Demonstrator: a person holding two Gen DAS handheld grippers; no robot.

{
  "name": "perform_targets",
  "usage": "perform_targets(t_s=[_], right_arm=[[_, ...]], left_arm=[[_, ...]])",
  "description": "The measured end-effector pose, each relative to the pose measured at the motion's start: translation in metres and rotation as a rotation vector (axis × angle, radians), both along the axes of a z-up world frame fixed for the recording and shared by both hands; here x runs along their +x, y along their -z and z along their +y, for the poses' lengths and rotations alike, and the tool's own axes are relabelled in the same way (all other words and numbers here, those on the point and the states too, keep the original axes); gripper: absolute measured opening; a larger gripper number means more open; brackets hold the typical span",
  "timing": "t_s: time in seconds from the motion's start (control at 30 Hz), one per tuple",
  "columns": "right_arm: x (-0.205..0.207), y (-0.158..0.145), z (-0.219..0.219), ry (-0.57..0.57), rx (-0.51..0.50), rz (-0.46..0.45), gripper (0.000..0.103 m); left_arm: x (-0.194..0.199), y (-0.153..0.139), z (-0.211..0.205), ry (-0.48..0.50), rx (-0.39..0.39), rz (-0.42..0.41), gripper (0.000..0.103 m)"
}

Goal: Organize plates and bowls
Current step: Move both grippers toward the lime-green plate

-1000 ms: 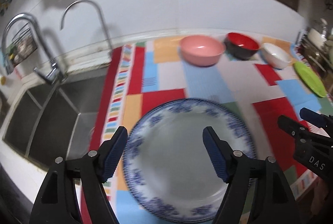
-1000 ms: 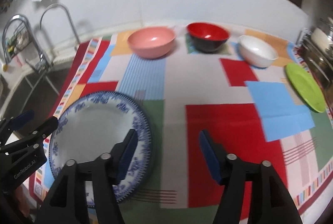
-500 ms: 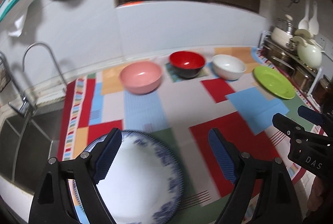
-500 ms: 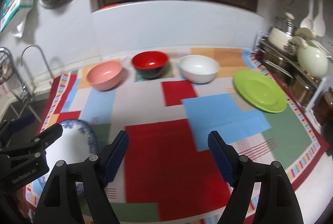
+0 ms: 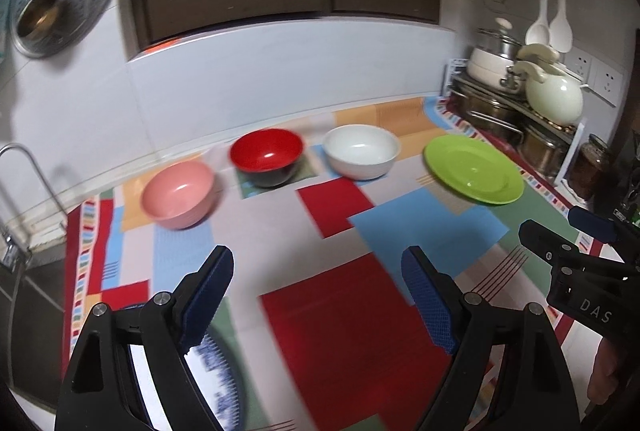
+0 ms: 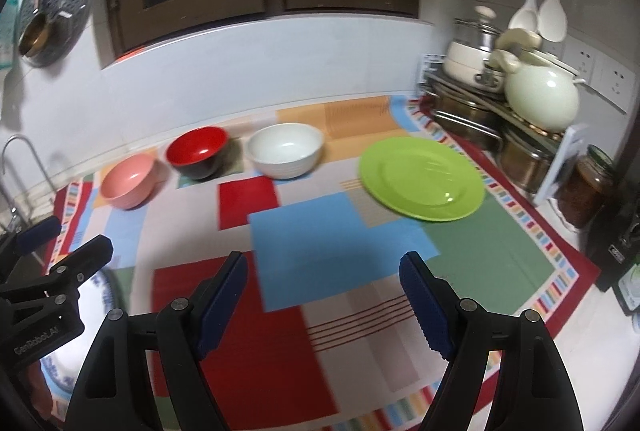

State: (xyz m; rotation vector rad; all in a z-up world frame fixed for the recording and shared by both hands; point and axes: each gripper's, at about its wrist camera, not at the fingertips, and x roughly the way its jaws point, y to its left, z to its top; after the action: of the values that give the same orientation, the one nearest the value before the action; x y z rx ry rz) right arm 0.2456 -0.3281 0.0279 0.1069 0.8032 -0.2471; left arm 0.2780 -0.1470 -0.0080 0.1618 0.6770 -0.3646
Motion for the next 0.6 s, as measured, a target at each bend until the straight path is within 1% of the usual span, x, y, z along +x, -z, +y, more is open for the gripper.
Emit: perform_targets(t_s=[0.2, 0.4, 0.5, 0.6], right_arm=[[-0.001, 0.001, -0.037, 0.048, -0.011, 0.002, 0.079], [0.002, 0.002, -0.071, 0.079, -0.024, 0.007, 0.079], [0.007, 0.003, -0.088, 0.086, -0.023, 0.011, 0.079], [0.013, 0.004, -0.108, 0.119, -0.005, 0.017, 0.079]], left_arm=[[0.005, -0.001, -0.039, 0.041, 0.003, -0.005, 0.086], [0.016, -0.002, -0.077, 0.071, 0.007, 0.007, 0.086], [0.025, -0.002, -0.099, 0.088, 0.021, 0.027, 0.086], [0.035, 0.0, -0.115, 0.116, 0.04, 0.046, 0.086]])
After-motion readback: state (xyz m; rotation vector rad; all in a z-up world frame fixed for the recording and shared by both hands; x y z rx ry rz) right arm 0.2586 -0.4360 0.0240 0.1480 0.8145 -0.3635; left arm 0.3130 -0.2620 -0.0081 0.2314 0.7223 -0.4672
